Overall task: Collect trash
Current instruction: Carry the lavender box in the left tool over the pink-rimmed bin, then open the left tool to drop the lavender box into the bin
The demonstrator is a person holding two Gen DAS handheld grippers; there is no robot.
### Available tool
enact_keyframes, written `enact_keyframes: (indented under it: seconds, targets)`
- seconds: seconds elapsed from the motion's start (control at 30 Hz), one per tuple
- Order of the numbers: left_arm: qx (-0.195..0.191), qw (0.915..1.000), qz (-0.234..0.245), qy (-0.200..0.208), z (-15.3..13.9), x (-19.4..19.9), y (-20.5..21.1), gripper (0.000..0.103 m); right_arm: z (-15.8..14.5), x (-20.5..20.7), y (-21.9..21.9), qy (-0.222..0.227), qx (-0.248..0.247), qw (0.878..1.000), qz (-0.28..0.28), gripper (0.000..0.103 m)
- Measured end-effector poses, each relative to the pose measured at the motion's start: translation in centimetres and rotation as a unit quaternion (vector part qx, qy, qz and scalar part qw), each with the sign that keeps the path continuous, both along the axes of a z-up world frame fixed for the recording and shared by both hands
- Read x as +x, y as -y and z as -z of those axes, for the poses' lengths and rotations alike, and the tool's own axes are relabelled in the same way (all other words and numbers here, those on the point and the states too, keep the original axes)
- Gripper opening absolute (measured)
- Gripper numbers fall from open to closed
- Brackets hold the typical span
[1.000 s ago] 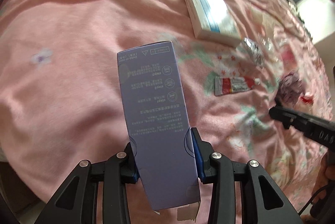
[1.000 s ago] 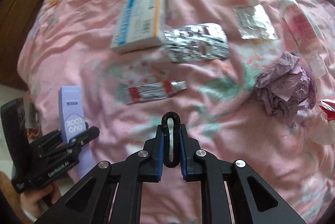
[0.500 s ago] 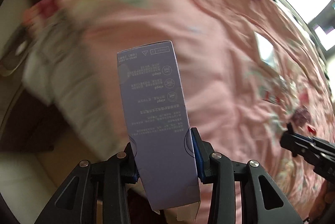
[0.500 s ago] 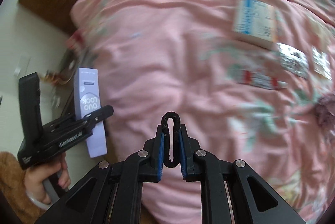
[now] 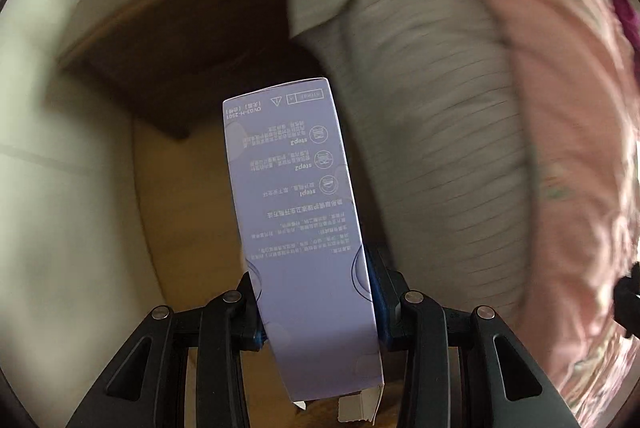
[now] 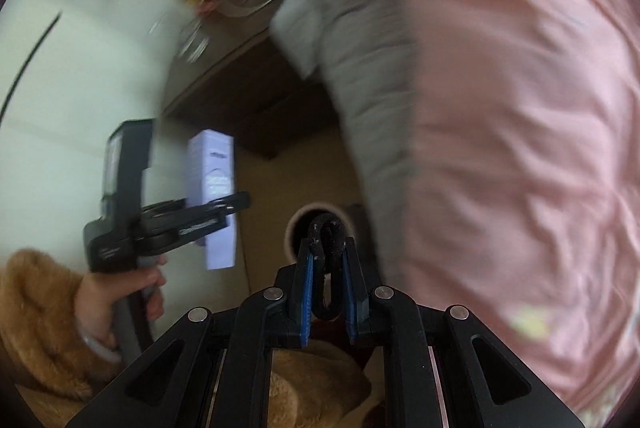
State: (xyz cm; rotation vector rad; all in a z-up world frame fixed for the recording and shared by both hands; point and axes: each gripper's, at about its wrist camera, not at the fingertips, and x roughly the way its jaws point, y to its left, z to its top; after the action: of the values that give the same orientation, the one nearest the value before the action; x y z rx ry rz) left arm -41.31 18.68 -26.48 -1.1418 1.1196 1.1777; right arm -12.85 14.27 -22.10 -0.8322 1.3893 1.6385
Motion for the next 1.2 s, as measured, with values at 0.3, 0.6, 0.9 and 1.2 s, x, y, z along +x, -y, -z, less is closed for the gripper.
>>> enact_keyframes:
  seconds: [0.3, 0.6, 0.9, 1.2]
  targets:
    - [-0.098, 0.9935, -0.057, 0.003, 9.8, -3.4, 2.6, 0.041, 2.4, -7.7, -0.7, 0.002, -0.014, 0.995, -0.099, 0.013]
    - [-0.132, 0.9887, -0.071, 0.006, 14.4, -4.1, 2.7, 0.041, 4.1, -7.6, 0.2, 0.011, -0.038, 0.994, -0.099, 0.013]
    - [-0.139, 0.987, -0.076, -0.03, 15.5, -5.3, 2.9, 0.093, 6.0, -8.6, -0.4, 0.002, -0.047, 0.994, -0.101, 0.013]
    - [-0.13, 0.9886, -0.067, -0.036, 14.7, -6.1, 3.2, 0.093, 7.2, -10.4, -1.0, -0.007, -0.05, 0.992, -0.118, 0.013]
